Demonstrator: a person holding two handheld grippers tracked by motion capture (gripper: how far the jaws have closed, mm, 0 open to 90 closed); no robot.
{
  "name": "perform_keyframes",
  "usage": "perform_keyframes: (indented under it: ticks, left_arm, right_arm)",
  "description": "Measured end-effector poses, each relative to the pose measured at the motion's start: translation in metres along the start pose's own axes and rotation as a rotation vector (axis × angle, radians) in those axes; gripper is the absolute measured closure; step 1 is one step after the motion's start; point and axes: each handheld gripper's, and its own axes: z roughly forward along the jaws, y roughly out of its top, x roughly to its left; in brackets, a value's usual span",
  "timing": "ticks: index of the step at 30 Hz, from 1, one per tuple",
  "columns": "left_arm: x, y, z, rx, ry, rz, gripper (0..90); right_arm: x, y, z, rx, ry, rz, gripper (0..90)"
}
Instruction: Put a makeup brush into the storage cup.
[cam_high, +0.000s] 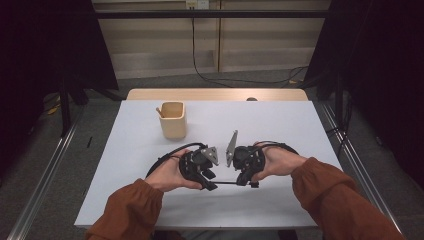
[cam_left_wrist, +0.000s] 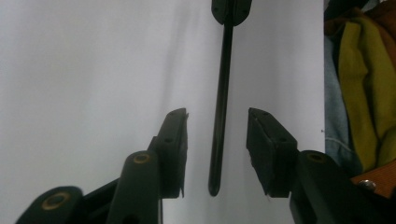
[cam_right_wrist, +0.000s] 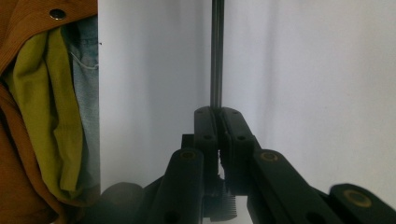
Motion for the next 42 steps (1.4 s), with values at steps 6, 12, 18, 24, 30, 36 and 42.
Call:
perform_keyframes:
  ticks: [6, 12, 18, 24, 30, 36, 42]
  left_arm:
    - [0.0, 0.0003, 0.0037, 0.006, -0.029, 0.002, 71.9]
    - [0.0007, 0.0002, 0.0055, 0.003, -0.019, 0.005, 77.1]
    - [0.0013, 0.0005, 0.0066, 0.003, -0.026, 0.003, 83.2]
    - [0.0025, 0.0004, 0.009, 0.007, -0.042, -0.001, 84.9]
    - [0.0011, 0.0, 0.0089, 0.003, -0.049, 0.014, 85.5]
    - [0.0014, -0.002, 0.0053, 0.0, -0.049, 0.007, 85.6]
    - [0.0038, -0.0061, 0.0051, -0.021, -0.052, -0.012, 85.6]
  right_arm:
    - [0.0002, -0.0007, -0.0008, -0.005, 0.004, -0.008, 86.1]
    - [0.0001, -0.0005, -0.0001, -0.009, 0.004, -0.013, 86.1]
    - [0.0012, 0.0002, 0.0008, -0.01, 0.009, -0.011, 86.1]
    - [0.0014, -0.0004, 0.0011, -0.013, 0.006, -0.019, 86.0]
    - [0.0022, -0.0026, 0.0017, -0.026, 0.017, -0.032, 85.8]
    - [0.0021, -0.0028, 0.002, -0.052, 0.004, -0.032, 84.0]
    - [0.0003, -0.0049, -0.0003, -0.098, 0.002, -0.009, 73.3]
